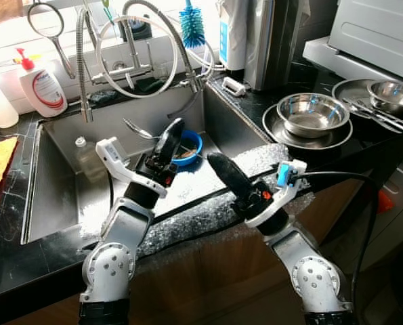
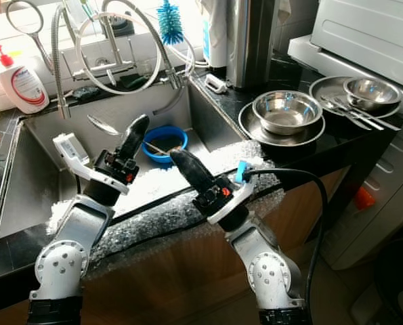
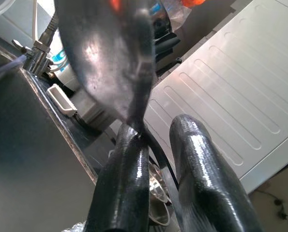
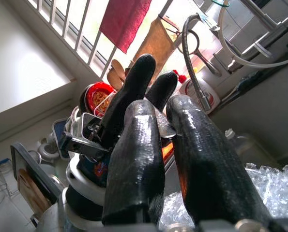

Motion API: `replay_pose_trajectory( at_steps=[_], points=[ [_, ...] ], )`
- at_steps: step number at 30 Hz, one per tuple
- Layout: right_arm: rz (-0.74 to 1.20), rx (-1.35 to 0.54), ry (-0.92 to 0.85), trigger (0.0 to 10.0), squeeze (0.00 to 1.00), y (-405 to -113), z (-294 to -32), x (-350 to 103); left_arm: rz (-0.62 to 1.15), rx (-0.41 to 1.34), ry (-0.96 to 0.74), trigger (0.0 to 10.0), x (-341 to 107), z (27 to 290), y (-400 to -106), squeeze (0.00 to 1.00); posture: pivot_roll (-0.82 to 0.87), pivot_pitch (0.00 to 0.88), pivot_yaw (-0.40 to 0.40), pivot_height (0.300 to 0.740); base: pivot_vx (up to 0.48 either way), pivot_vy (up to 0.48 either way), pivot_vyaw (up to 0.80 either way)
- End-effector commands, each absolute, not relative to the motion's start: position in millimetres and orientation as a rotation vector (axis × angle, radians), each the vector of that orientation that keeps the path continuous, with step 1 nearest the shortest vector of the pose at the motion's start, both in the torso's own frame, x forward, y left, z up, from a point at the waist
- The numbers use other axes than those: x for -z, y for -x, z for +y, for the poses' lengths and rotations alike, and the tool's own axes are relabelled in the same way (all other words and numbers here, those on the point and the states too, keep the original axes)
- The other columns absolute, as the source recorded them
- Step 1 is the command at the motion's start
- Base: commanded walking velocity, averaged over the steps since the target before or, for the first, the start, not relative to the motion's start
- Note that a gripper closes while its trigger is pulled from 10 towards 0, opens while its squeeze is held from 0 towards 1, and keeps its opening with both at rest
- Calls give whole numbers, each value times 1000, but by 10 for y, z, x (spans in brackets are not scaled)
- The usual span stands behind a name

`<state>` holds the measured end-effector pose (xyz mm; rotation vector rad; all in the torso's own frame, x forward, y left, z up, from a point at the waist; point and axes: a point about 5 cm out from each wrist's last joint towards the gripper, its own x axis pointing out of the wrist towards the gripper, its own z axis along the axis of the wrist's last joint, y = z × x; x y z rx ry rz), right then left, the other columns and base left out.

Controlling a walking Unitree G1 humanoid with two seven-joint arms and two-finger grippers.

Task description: Kitchen organization

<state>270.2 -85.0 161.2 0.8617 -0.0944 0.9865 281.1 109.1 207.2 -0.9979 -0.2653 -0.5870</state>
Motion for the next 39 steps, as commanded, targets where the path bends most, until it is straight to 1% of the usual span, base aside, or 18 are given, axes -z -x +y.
replay_pose_trajectory(
  at_steps=[1, 2, 9, 12, 23, 24, 25, 26, 31, 32, 33, 34, 35, 39],
  points=[
    [-117, -966, -839, 10000, 675, -2732, -845, -1660, -273, 554, 972, 0, -2076, 1126, -2799, 0, -188, 0, 100, 740, 0, 0, 0],
    [-116, -961, -838, 10000, 1000, -2737, -849, -1657, -276, 551, 972, 0, -2080, 1135, -2802, 0, -186, 0, 100, 740, 0, 0, 0],
    [-113, -947, -831, 10000, 1000, -2758, -870, -1647, -293, 519, 961, 0, -2092, 1200, -2826, 0, -184, 0, 94, 740, 0, 0, 0],
    [-113, -946, -819, 10000, 1000, -2779, -871, -1659, -314, 479, 959, 0, -2109, 1270, -2851, 0, -191, 0, 93, 740, 0, 0, 0],
    [-142, -921, -811, 10000, 1000, -2776, -865, -1700, -319, 429, 930, 0, -2103, 1386, -2874, 0, -195, 0, 118, 740, 0, 0, 0],
    [-152, -911, -800, 10000, 973, -2782, -868, -1717, -327, 410, 927, 0, -2117, 1406, -2885, 0, -196, 0, 122, 740, 0, 0, 0],
    [-154, -909, -799, 10000, 973, -2782, -867, -1720, -329, 407, 928, 0, -2120, 1412, -2886, 0, -196, 0, 125, 740, 0, 0, 0],
    [-156, -907, -798, 10000, 0, -2783, -867, -1724, -332, 400, 929, 0, -2122, 1421, -2890, 0, -196, 0, 125, 740, 0, 0, 0],
    [-171, -890, -787, 10000, 0, -2791, -877, -1751, -350, 353, 930, 0, -2146, 1499, -2917, 0, -196, 0, 137, 740, 0, 0, 0],
    [-177, -881, -784, 10000, 0, -2790, -882, -1760, -358, 321, 925, 2235, -2155, 1537, -2932, 0, -195, 0, 140, 740, 0, 0, 0],
    [-178, -879, -783, 10000, 0, -2789, -883, -1762, -360, 310, 923, 2235, -2158, 1549, -2936, 0, -195, 0, 140, 740, 0, 0, 0],
    [-181, -876, -782, 10000, 0, -2788, -884, -1765, -366, 290, 925, 10000, -2160, 1573, -2946, 0, -195, 0, 144, 740, 0, 0, 0],
    [-185, -869, -779, 10000, 0, -2785, -886, -1770, -376, 255, 933, 10000, -2164, 1620, -2961, 0, -195, 0, 148, 740, 0, 0, 0],
    [-192, -858, -774, 10000, 0, -2779, -893, -1778, -395, 206, 950, 10000, -2174, 1700, -2976, 0, -196, 0, 155, 740, 0, 0, 0]
  ],
)
